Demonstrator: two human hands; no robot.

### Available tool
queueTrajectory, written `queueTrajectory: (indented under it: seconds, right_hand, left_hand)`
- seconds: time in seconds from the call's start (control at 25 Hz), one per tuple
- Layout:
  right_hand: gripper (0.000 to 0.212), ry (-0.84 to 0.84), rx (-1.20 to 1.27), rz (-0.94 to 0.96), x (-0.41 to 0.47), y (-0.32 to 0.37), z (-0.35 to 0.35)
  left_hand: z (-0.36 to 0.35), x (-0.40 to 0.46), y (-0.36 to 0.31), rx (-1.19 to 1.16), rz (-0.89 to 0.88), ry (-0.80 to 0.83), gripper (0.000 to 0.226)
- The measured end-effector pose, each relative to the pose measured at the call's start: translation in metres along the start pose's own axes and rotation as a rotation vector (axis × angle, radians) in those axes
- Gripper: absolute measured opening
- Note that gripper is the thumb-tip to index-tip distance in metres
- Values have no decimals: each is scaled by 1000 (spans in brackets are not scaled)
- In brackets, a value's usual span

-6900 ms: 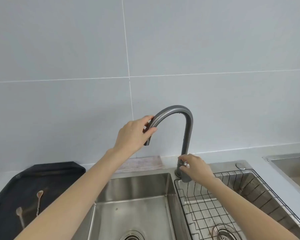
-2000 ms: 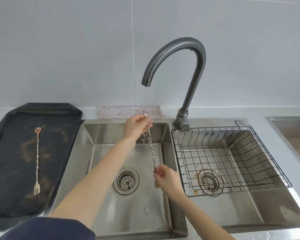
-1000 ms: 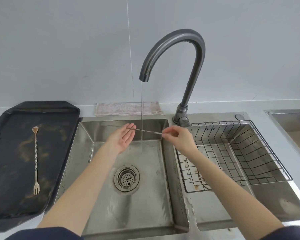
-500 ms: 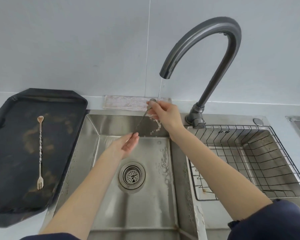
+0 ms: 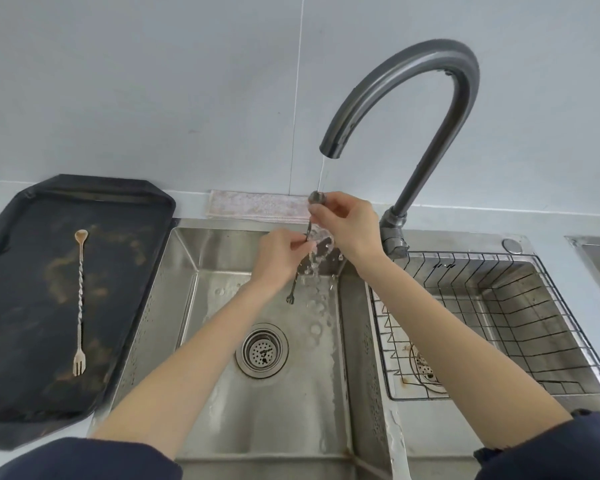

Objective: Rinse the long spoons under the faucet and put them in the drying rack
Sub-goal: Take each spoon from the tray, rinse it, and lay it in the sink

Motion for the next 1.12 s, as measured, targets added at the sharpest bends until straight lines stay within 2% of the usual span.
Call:
queueTrajectory:
  seconds: [0.04, 0.2, 0.28, 0.4, 0.52, 0.68, 0.84, 1.0, 1.12]
  right_hand:
    - [13, 3, 16, 0, 1, 0, 3]
    - [14, 74, -101, 6, -2, -6, 3]
    - [16, 69, -154, 31, -2, -5, 4]
    - [15, 34, -98, 79, 4, 7, 6]
    - [14, 23, -23, 88, 7, 13, 5]
    - [17, 38, -146, 57, 0, -2, 1]
    - [26, 20, -147, 12, -14, -27, 0]
    - [27, 167, -233, -111, -33, -68, -14]
    - [19, 210, -219, -169, -43, -90, -23]
  left_hand:
    - [3, 1, -5, -20, -15, -19, 48]
    - [5, 5, -19, 11, -27, 25, 25]
    - [1, 2, -20, -2, -19, 72, 26]
    - [-6, -1, -16, -27, 15, 166, 27]
    - [-3, -1, -13, -112, 44, 119, 25]
    - [11, 2, -21, -126, 3, 21, 31]
    - [17, 11, -26, -84, -34, 42, 30]
    - [16, 14, -29, -423, 71, 131, 29]
    - [16, 13, -34, -543, 97, 185, 29]
Point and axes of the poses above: each hand's wrist, its own x-axis towards the middle knuckle, its own z-axis out of the back of the hand, y = z × x, the point moved 4 cm from there along x, towards the middle knuckle
